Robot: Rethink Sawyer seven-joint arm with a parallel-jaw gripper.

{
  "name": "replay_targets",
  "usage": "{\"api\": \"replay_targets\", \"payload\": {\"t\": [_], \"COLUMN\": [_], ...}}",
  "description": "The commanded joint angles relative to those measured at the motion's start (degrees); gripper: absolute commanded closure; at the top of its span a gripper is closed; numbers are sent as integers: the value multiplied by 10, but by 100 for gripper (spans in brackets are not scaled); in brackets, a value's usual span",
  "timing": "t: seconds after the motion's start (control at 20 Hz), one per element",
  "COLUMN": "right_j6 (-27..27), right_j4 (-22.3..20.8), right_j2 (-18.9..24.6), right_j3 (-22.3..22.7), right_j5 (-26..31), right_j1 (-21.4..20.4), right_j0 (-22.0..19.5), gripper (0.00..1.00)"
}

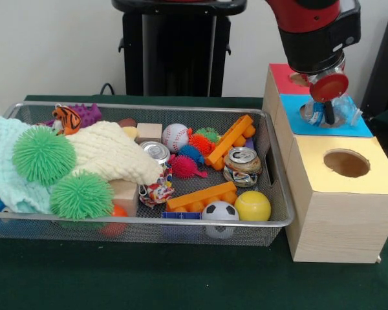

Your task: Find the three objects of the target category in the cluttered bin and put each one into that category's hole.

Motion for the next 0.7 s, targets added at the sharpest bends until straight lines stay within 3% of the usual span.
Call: {"api": "replay_targets", "payload": {"t": [0.05,0.45,0.55,0.6,0.7], "right_j6": [-30,-28,-20,-9,-6], "right_j4": [-43,-62,-99,-121,-145], "right_j2": [63,61,29,13,-5], "right_j3": [67,77,55,43,29], "right_j5": [-2,25,25,26,41], "right_j1": [107,86,86,85,78], "right_j0": [-29,-37,-21,-13,-5], "gripper": [100,100,100,0,0]}}
